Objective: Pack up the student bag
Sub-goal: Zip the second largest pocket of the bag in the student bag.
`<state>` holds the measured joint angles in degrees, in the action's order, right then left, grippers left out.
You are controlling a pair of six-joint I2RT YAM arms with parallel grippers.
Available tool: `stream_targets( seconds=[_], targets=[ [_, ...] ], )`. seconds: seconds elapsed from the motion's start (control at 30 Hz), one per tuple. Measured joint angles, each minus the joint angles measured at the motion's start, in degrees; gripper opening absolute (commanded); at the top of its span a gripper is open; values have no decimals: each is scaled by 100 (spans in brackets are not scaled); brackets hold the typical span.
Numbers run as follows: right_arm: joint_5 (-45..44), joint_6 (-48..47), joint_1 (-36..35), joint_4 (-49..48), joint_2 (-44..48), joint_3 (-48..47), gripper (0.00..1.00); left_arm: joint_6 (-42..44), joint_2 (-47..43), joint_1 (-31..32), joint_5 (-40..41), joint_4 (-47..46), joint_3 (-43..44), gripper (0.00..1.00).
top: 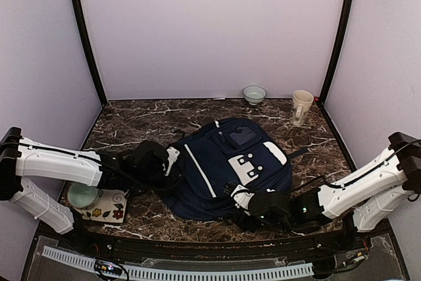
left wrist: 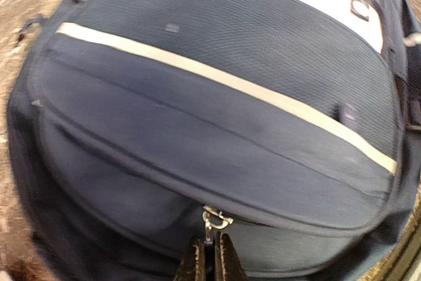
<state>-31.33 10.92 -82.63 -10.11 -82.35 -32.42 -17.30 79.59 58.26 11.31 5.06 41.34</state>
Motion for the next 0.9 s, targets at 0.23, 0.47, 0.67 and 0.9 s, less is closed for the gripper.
stream_targets(
  seconds=[0.23, 0.47, 0.67, 0.9],
  targets=[
    [-24, -197, 127, -168, -675, -57, 69, 74, -131, -315, -13, -20, -122, 0],
    [297, -380, 170, -295, -715, -57, 72, 105, -131, -341, -76, -55, -155, 0],
    [844, -487, 181, -577, -129, 332, 64, 107, -133, -341, -70, -57, -166, 0],
    [793, -472, 181, -726, -787, 195, 44, 109, -168, -341, -79, -63, -186, 0]
  ],
)
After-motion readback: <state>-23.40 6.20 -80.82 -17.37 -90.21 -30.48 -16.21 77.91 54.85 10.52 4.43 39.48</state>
